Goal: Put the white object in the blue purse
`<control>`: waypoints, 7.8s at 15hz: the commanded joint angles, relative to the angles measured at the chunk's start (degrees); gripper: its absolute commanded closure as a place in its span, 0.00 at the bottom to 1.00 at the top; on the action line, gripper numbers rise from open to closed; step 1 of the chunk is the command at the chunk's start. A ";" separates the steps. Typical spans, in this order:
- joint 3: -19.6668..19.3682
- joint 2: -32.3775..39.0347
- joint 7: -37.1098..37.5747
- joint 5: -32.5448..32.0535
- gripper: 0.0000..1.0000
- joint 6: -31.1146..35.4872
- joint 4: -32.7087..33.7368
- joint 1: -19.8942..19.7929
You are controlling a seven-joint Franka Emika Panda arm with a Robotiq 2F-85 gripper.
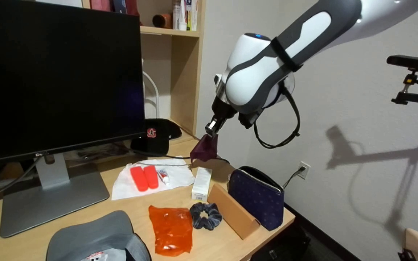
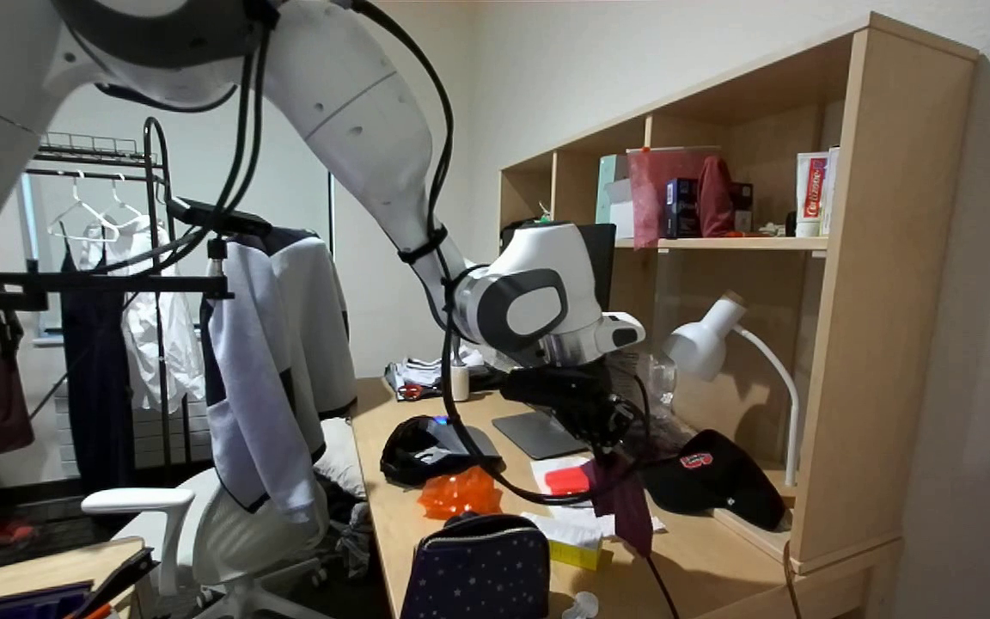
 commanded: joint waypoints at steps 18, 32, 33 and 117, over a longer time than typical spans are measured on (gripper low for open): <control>-2.53 -24.54 -0.66 -2.21 1.00 10.96 -29.86 1.72; 1.16 -27.47 -17.52 14.72 1.00 12.11 -38.11 3.31; 1.47 -27.77 -20.00 17.30 1.00 12.22 -38.58 3.46; 22.68 -14.18 -3.67 3.04 1.00 33.12 -36.71 -22.68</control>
